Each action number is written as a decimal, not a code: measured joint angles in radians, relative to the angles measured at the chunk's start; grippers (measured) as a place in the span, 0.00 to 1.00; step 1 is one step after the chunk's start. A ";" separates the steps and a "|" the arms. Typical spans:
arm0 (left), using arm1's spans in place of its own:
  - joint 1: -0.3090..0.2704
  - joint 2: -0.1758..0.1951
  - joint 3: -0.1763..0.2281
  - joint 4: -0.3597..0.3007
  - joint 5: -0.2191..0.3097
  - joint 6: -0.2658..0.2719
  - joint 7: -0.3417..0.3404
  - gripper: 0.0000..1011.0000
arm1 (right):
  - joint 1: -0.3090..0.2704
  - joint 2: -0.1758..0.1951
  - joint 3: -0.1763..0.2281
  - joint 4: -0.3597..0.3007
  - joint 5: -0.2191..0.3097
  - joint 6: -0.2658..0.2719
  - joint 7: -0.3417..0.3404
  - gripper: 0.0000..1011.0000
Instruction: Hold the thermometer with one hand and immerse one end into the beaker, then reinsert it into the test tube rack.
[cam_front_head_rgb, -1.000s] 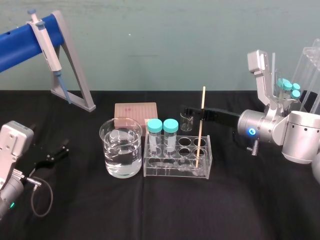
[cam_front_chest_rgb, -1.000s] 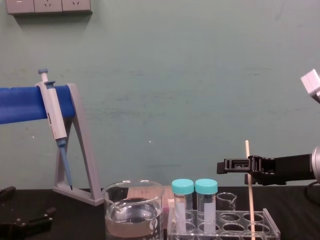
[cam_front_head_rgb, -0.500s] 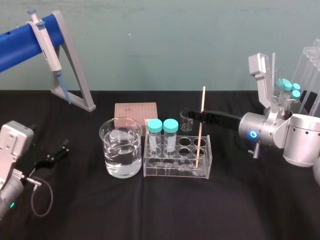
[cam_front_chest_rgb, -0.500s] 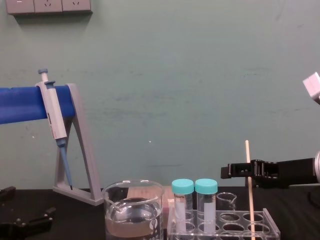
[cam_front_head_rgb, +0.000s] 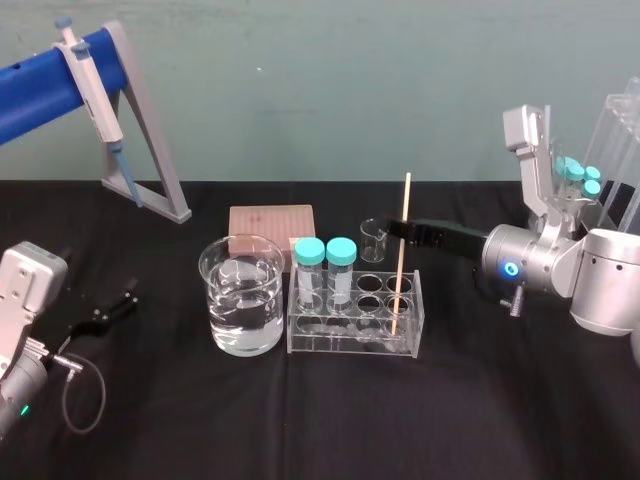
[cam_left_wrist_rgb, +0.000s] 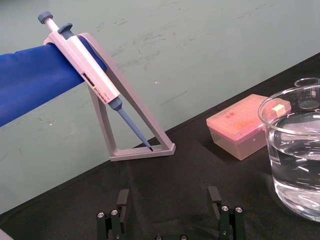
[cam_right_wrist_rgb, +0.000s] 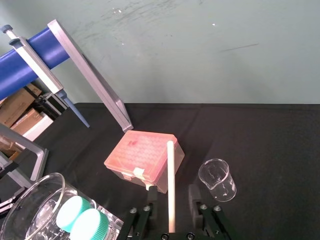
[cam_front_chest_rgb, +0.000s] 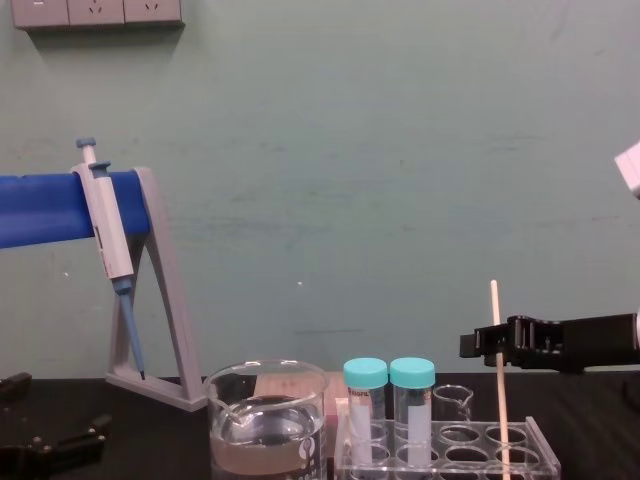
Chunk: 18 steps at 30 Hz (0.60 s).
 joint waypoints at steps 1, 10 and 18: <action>0.000 0.000 0.000 0.000 0.000 0.000 0.000 0.99 | 0.000 0.000 0.000 0.000 0.000 0.000 0.000 0.40; 0.000 0.000 0.000 0.000 0.000 0.000 0.000 0.99 | -0.009 0.010 0.005 -0.031 0.001 -0.003 -0.007 0.11; 0.000 0.000 0.000 0.000 0.000 0.000 0.000 0.99 | -0.014 0.013 0.006 -0.044 0.001 -0.005 -0.013 0.05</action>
